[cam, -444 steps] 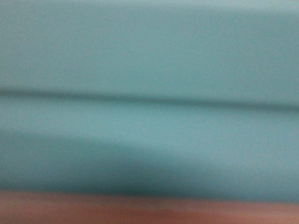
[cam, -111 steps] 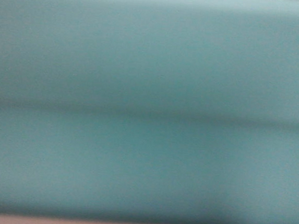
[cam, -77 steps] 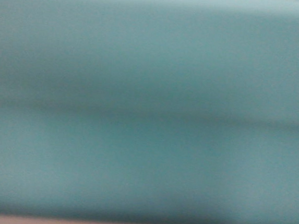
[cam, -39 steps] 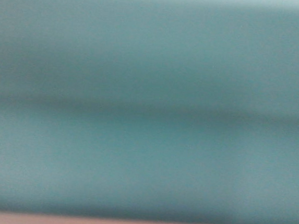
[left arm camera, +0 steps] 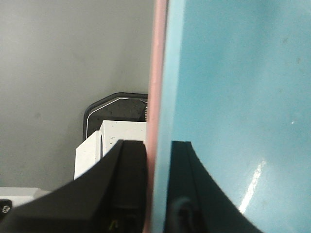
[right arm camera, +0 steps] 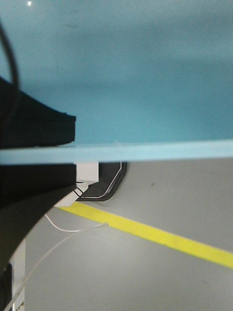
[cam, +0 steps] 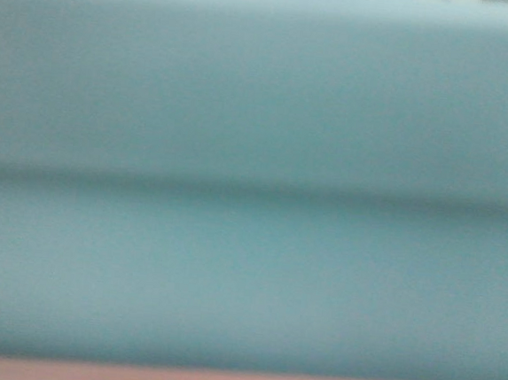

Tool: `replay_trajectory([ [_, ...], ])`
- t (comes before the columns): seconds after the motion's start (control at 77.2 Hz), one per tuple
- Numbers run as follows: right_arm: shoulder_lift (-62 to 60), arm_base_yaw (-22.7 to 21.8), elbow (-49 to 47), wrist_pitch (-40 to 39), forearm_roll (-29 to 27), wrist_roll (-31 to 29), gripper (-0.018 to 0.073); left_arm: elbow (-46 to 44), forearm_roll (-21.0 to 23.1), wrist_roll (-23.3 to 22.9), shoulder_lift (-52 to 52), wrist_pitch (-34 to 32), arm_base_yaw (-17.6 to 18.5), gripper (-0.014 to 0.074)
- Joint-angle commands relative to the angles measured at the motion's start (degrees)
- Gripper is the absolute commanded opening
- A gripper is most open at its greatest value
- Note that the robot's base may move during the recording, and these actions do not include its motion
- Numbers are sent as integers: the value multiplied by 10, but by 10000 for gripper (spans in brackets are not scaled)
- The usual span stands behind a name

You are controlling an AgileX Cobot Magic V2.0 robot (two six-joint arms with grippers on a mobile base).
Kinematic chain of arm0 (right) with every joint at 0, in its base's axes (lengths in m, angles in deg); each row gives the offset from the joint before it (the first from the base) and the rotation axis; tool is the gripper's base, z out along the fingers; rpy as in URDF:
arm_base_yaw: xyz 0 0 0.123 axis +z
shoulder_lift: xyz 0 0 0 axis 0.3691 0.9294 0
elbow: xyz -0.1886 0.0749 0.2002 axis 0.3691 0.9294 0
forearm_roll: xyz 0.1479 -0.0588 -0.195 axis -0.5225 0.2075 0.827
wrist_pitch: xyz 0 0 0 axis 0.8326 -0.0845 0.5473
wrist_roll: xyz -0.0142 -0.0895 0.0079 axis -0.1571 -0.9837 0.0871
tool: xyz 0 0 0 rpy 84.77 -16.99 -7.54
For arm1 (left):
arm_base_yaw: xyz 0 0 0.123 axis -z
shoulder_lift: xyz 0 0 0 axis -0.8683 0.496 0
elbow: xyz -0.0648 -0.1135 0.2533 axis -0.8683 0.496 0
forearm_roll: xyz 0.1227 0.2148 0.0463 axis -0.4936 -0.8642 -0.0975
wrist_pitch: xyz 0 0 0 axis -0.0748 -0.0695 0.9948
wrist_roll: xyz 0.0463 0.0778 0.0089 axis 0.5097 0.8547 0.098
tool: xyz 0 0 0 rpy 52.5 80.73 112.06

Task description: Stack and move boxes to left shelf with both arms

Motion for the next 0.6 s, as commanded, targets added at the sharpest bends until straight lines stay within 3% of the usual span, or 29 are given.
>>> replay_trajectory([
  [0.0,-20,-1,-16,-11,9,1,57,-18,0,-6,-17,29,4,7],
  [0.583,-20,-1,-16,-10,9,1,57,-18,11,-6,-16,29,4,7],
])
